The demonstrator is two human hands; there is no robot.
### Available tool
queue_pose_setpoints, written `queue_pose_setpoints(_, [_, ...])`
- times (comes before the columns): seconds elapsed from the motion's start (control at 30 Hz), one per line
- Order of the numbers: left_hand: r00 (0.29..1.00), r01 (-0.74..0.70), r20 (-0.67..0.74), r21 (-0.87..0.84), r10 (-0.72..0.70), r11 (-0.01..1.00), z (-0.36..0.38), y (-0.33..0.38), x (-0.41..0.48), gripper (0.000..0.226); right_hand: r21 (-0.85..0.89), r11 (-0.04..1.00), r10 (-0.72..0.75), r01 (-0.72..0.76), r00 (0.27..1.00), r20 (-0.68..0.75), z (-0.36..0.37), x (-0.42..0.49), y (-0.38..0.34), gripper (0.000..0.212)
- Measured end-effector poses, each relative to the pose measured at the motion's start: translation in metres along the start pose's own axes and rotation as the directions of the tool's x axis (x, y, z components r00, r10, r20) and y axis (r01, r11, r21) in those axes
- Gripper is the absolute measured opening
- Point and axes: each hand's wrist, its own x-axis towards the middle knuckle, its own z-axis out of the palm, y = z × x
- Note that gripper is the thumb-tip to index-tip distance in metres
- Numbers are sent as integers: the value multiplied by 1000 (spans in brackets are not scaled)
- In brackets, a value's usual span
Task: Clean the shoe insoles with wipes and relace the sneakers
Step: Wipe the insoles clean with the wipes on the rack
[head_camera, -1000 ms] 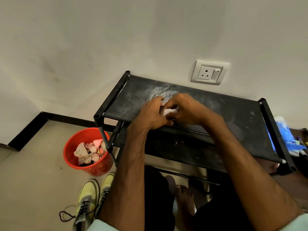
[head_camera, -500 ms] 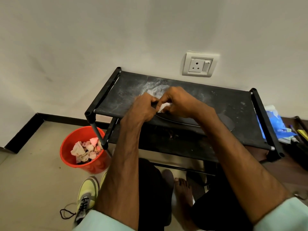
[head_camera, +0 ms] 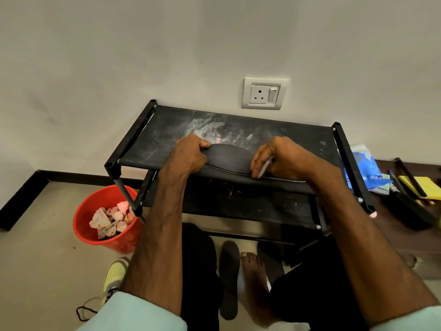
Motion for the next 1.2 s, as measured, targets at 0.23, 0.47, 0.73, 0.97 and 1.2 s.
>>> queue_pose_setpoints(0.23, [998,-45,-33,22,46,999,2,6,-5,54,110,972,234,-207,871,-432,-9,-28,20,23])
queue_pose_setpoints(0.47, [998,-42,-45,151,50,988,1,15,-9,61,184,948,305,-261,910,-279,7,-27,39,18])
queue_pose_setpoints(0.73, [960,74,-273,40,-61,996,13,10,-2,15,173,949,303,-264,917,-259,9,-24,40,16])
queue_pose_setpoints(0.97, [935,112,-307,-228,-180,967,20,21,-11,24,213,943,312,-256,902,-297,9,-26,44,13])
queue_pose_setpoints(1.2, [959,147,-120,-565,-257,812,34,39,-14,33,321,931,305,-173,850,-428,9,-28,37,14])
